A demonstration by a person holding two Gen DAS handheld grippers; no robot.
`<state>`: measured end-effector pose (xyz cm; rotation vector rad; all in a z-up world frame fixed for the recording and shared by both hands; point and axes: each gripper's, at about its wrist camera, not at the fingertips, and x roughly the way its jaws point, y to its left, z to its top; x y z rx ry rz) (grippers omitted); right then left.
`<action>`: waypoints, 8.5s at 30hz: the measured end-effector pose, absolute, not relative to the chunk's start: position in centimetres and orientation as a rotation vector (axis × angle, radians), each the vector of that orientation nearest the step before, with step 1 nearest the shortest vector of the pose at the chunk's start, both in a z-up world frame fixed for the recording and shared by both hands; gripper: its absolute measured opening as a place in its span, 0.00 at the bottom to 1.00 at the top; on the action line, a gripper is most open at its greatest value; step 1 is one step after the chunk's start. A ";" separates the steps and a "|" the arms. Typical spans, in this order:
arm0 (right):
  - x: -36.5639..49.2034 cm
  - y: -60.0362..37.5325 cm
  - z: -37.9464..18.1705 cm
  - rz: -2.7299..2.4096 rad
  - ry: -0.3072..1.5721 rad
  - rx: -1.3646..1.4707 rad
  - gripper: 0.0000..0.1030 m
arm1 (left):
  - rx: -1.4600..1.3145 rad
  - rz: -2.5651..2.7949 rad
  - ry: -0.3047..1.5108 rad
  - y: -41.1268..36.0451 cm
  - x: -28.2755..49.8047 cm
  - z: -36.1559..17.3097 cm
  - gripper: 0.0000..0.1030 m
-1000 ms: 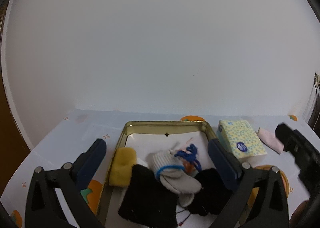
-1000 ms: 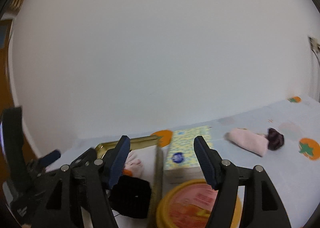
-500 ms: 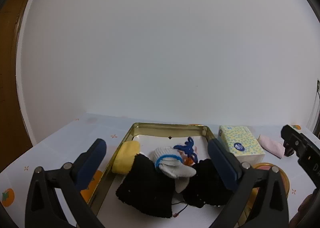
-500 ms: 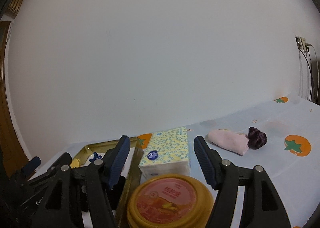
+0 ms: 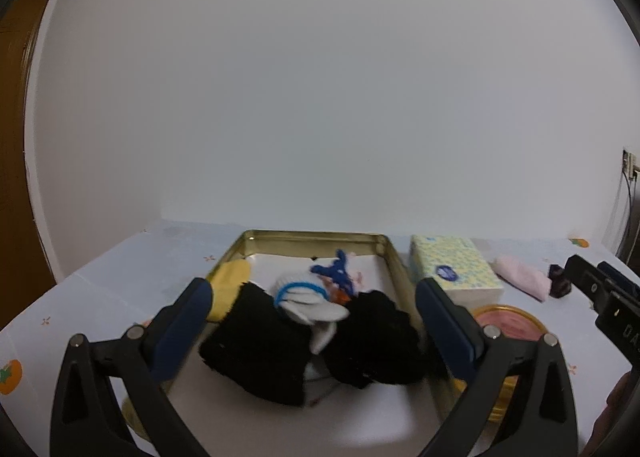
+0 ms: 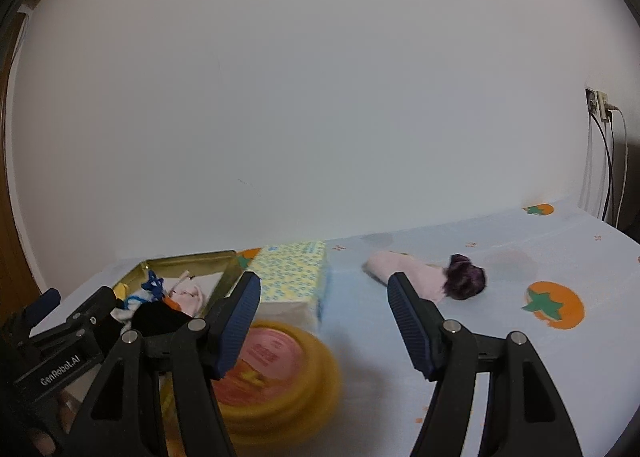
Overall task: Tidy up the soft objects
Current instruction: 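Lift both open tools out of the tray toward the pink sock, then grasp the purple scrunchie with the right tool while the left tool grasps the pink sock, then lift the scrunchie and pink sock and carry both toward the gold tray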
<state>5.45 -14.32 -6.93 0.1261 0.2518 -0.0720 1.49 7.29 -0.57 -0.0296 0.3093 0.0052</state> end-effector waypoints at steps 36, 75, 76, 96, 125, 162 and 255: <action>14.2 -31.7 -8.5 -0.136 0.580 0.201 0.66 | 0.045 -0.308 0.441 -12.8 0.8 -1.3 1.00; 11.9 -40.3 -3.3 -0.303 0.313 0.207 0.32 | -0.154 -0.144 0.992 -22.3 20.9 -5.2 0.71; 11.6 -40.2 -3.3 -0.298 0.311 0.195 0.32 | -0.154 -0.140 1.011 -22.6 21.4 -5.8 0.70; 12.3 -40.0 -4.6 -0.232 0.346 0.251 0.32 | 0.130 -0.308 0.574 -23.9 12.3 -2.6 0.08; 4.3 -31.4 -6.8 -0.364 0.245 0.058 0.32 | 0.202 -0.398 0.363 -18.1 3.2 -1.4 0.08; -0.5 -18.9 -8.1 -0.294 0.186 0.029 0.33 | 0.182 -0.460 0.306 -8.4 -0.9 -0.8 0.08; 35.4 -13.4 -5.1 0.057 0.600 0.039 0.33 | 0.079 -0.213 0.627 10.7 14.8 1.0 0.09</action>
